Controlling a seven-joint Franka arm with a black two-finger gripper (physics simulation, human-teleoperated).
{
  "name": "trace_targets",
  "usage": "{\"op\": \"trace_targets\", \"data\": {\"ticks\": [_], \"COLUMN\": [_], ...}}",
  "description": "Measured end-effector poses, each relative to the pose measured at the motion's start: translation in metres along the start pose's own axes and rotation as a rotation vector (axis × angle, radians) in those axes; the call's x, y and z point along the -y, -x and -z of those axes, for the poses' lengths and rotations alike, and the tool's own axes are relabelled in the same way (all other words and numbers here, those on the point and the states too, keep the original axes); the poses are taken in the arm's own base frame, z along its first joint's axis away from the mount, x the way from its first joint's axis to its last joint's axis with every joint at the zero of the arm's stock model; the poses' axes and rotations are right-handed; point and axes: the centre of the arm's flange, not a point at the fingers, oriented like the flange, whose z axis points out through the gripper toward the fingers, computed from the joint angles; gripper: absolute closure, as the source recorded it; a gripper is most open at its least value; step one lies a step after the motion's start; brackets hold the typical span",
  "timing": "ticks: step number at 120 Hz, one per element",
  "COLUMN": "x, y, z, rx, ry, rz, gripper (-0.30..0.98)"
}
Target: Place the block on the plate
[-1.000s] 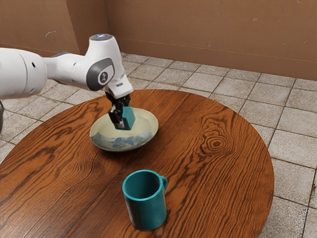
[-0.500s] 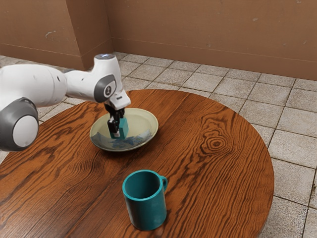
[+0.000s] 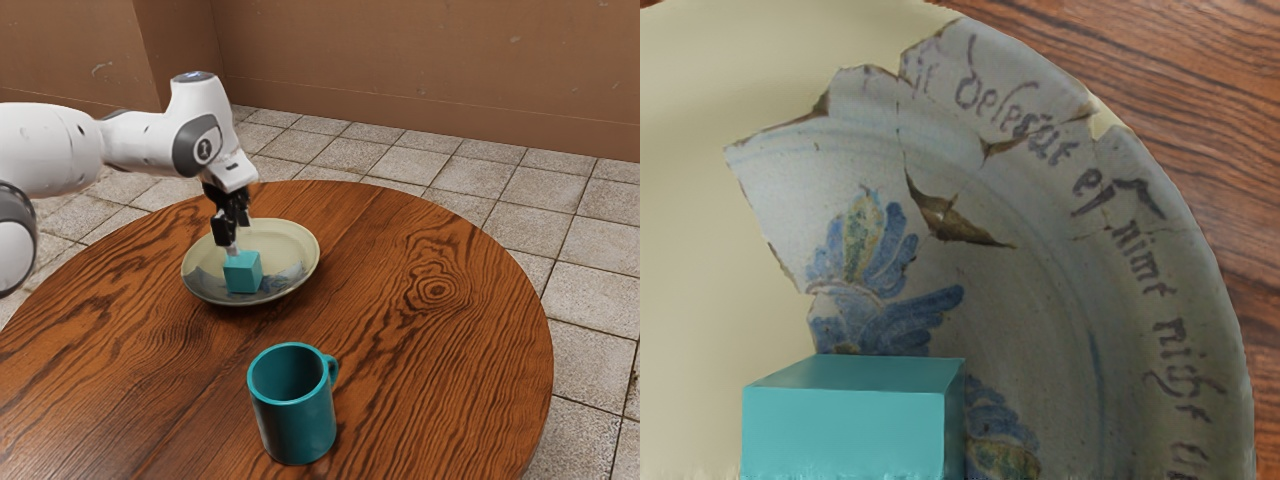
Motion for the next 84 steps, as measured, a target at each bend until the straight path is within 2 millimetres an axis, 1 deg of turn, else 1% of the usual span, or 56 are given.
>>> {"op": "trace_targets", "data": {"ticks": [8,15,21,33,42,48,54,69,84], "x": [-0.013,-0.027,-0.039,-0.058,-0.068,-0.074,-0.079,-0.084,-0.085], "y": [-0.008,-0.019,-0.026,-0.029,-0.032,-0.034,-0.036,-0.035,-0.031], "z": [0.029,0.064,0.089,0.123,0.143,0.154,0.160,0.164,0.165], "rx": [-0.007,-0.010,-0.009,-0.001,0.004,0.006,0.009,0.019,0.024], "ry": [0.013,0.017,0.025,0.051,0.061,0.065,0.072,0.092,0.099], "rz": [0.008,0.011,0.017,0.041,0.057,0.066,0.075,0.105,0.138], "gripper": [0.02,0.01,0.01,0.01,0.01,0.00,0.00,0.00,0.00]}}
